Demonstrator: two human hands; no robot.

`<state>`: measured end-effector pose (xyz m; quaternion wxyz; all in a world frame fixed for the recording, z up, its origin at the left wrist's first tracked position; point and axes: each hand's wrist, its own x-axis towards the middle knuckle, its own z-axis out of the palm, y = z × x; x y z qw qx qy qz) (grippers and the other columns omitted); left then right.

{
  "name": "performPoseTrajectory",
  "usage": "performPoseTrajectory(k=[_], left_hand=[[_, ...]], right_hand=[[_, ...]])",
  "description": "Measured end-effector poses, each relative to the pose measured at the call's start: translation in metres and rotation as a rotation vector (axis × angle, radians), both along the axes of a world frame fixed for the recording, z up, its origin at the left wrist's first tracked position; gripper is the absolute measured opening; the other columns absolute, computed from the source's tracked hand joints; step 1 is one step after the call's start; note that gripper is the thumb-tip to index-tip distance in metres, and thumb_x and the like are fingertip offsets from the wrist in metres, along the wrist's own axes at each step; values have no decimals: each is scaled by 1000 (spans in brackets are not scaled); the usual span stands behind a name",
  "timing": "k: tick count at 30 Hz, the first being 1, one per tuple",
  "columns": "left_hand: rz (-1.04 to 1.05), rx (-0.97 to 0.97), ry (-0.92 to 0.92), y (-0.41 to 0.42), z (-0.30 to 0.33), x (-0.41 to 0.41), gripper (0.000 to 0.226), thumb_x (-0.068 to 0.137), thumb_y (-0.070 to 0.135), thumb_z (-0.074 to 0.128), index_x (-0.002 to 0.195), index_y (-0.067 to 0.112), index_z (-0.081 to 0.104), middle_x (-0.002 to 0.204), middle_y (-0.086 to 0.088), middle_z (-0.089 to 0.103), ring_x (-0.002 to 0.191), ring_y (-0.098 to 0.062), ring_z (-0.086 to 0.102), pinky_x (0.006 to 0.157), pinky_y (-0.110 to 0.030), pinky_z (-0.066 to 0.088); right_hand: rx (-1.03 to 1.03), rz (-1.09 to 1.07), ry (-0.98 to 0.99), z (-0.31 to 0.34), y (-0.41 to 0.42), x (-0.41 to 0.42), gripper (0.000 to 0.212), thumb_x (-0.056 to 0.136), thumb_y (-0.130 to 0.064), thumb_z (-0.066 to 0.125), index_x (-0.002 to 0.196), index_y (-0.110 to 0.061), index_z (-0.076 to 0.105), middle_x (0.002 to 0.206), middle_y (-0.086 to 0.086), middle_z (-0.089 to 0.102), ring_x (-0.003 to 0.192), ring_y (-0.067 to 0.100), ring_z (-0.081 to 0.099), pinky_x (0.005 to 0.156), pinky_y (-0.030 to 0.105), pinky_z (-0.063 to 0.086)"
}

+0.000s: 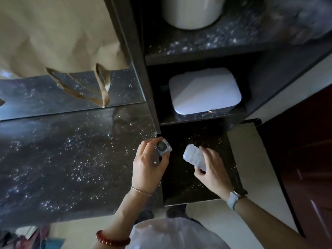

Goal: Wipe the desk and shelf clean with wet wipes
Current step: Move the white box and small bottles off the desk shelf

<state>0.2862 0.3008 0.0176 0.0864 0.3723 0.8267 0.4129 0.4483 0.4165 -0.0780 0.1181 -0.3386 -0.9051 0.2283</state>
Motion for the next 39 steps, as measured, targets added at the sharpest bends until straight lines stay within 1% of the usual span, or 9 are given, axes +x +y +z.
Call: performPoseTrajectory(k=[5,8,12,17,24,27,30,34,39], left_hand=[[-110,189,66,54,34,3,34,73,13,71,105,9,62,101,3,57,94,-6,53,84,-16,44],[-101,243,86,95,49,-5,34,72,9,73,104,8,63,98,-1,60,92,-13,56,82,-16,42],[-29,194,28,145,59,-14,32,73,9,72,104,3,64,102,-17,66,94,-31,62,79,-16,36],[-90,-62,-31,177,37,-14,38,81,20,64,117,10,57,112,-14,65,107,-31,56,87,-31,43],[-141,-185,14,192,36,-11,52,85,25,56,134,14,41,126,-13,57,122,-31,40,97,-33,35],[-121,-138,76,170,39,-1,63,81,27,60,137,18,34,138,-7,47,129,-26,35,103,-36,29],[-126,-88,241,121,33,11,59,77,28,66,132,18,45,139,-9,45,128,-28,42,99,-43,37],[-201,-295,428,26,4,5,58,69,31,73,122,16,54,133,-11,53,123,-31,49,98,-53,38],[50,-558,228,-100,-25,-41,50,82,31,62,128,16,49,139,-11,46,131,-32,37,107,-54,25]], right_hand=[[89,-223,362,67,28,2,60,78,-29,58,128,-1,42,113,20,52,102,29,55,84,34,51],[138,-281,457,102,58,-16,58,80,-32,55,129,-4,42,114,14,50,106,22,50,89,26,43],[250,-420,353,134,99,-52,46,76,-22,69,114,0,56,97,23,58,94,39,53,82,45,47],[232,-506,119,133,119,-78,36,79,-27,67,100,2,61,93,27,60,92,42,52,79,46,43],[232,-369,81,122,114,-70,41,92,-23,48,130,-9,45,129,21,49,112,38,45,89,46,40],[258,-323,191,124,99,-61,45,89,-16,49,133,-8,43,140,20,42,125,38,40,100,50,38],[259,-276,321,115,65,-48,41,89,-17,40,128,-6,49,138,15,45,128,32,40,105,46,37],[178,-165,237,81,-14,-33,40,88,-21,41,125,-10,53,135,11,51,127,23,39,107,39,35],[25,32,39,57,-106,-54,31,81,-20,53,107,-10,66,114,9,67,114,30,57,93,55,47]])
